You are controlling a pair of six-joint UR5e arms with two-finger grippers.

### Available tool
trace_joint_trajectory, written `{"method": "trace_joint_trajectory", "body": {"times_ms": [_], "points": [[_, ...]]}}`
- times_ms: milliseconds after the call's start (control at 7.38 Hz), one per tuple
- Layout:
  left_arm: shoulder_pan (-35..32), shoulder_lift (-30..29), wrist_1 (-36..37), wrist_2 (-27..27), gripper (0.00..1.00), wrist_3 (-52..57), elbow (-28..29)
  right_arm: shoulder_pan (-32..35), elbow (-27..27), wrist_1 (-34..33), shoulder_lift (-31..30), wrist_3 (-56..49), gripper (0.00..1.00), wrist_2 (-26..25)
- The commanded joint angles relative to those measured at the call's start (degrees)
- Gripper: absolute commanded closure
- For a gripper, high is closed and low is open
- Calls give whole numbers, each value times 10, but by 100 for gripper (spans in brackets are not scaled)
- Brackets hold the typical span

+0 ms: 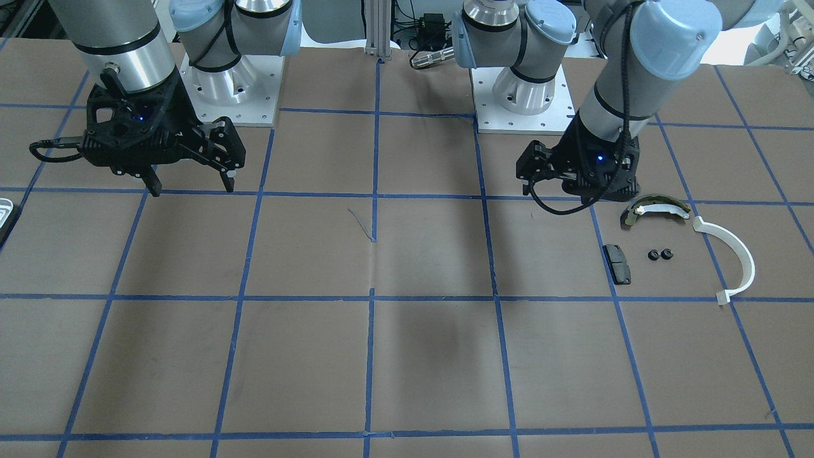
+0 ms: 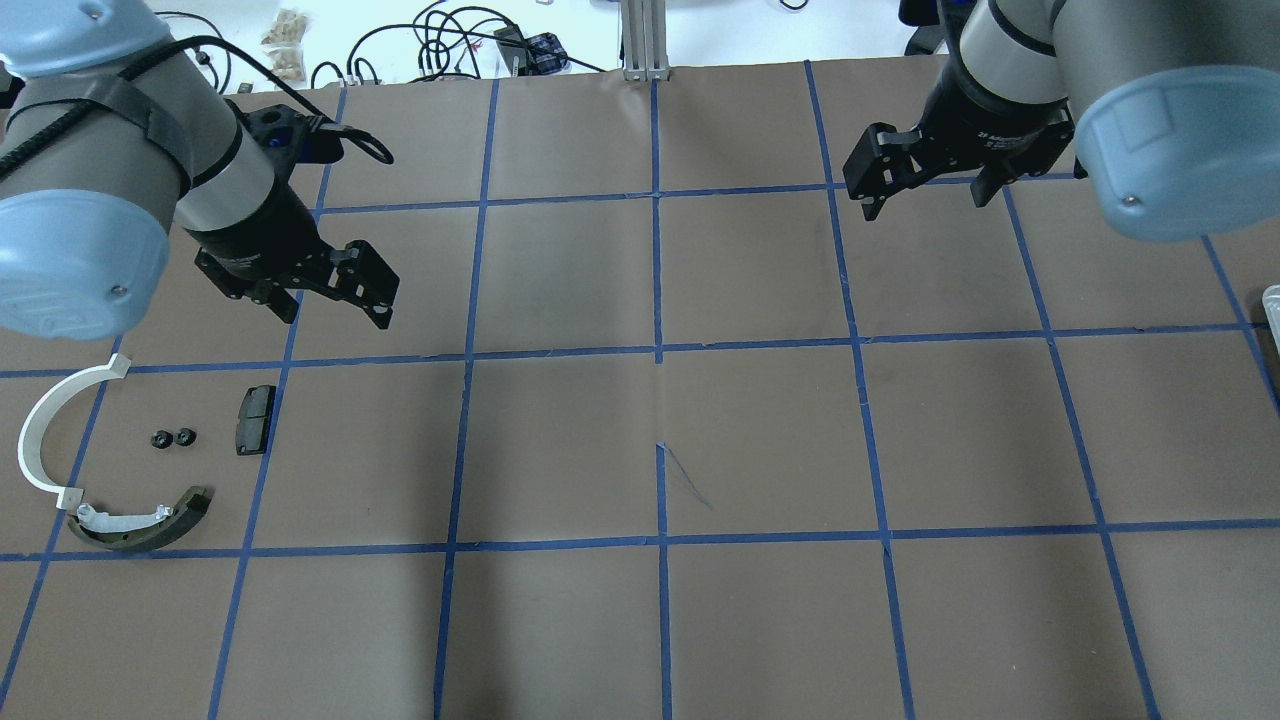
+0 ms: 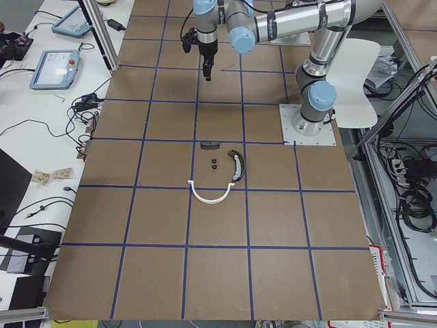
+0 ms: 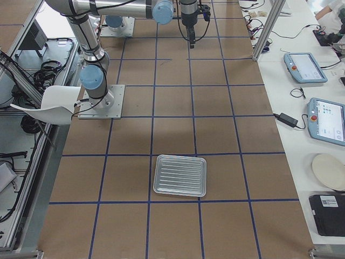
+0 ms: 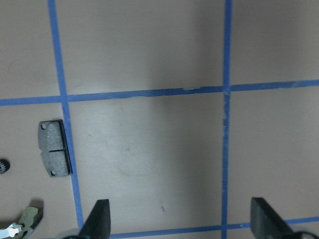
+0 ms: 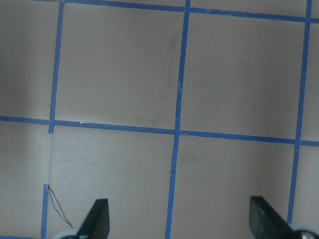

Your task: Place bearing gear from tray to pile

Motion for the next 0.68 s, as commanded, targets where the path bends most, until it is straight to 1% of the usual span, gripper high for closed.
{"method": "trace_joint_trajectory", "body": {"times_ms": [0, 271, 542], "points": [[-22, 43, -58, 1, 0, -3, 3, 0, -1, -1, 0, 0, 0, 0], [-23, 62, -83, 1, 0, -4, 10, 0, -1, -2, 0, 1, 0, 1], [-23, 64, -83, 1, 0, -4, 11, 0, 0, -1, 0, 1, 0, 0]]}}
